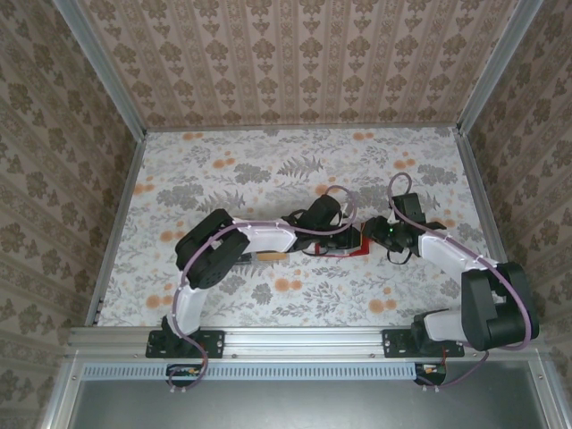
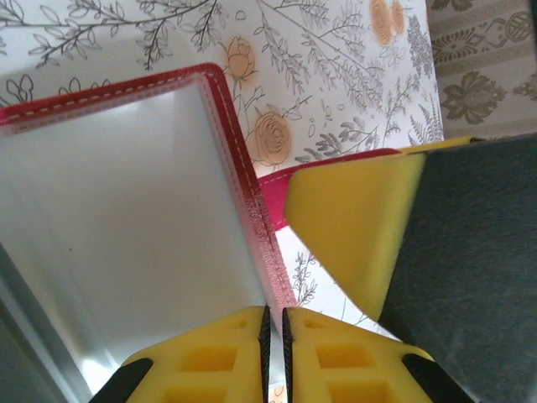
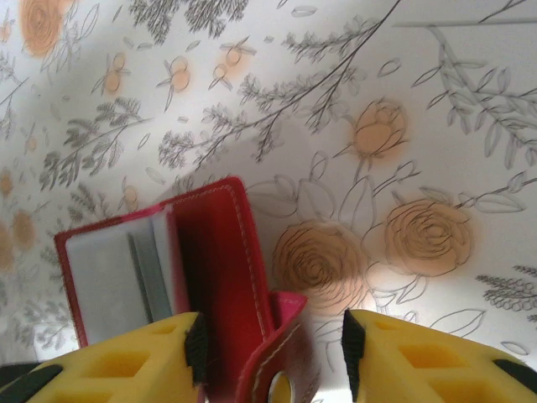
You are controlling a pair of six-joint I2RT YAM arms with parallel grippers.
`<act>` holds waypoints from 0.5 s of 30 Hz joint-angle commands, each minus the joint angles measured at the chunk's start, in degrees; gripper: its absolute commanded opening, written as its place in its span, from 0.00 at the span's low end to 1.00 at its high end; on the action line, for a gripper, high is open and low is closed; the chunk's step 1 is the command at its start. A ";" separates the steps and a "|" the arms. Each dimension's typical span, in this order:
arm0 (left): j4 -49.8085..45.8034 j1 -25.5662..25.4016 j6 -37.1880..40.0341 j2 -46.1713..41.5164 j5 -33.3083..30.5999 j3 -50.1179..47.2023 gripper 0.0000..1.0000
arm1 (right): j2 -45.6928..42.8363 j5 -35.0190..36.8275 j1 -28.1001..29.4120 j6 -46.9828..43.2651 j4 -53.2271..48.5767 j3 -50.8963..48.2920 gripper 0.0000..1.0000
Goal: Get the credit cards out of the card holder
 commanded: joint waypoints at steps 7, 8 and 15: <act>2.00 -0.58 -1.15 1.22 1.00 -1.11 0.15 | 7.45 -5.83 -0.50 -0.25 1.24 5.52 0.54; 1.82 -0.58 -1.02 1.12 0.86 -1.06 0.15 | 8.32 -6.37 -0.50 -0.28 1.43 5.60 0.53; -0.68 0.68 0.38 -2.82 -0.94 -2.53 0.21 | 11.06 -3.56 -0.41 -1.02 -0.98 5.84 0.43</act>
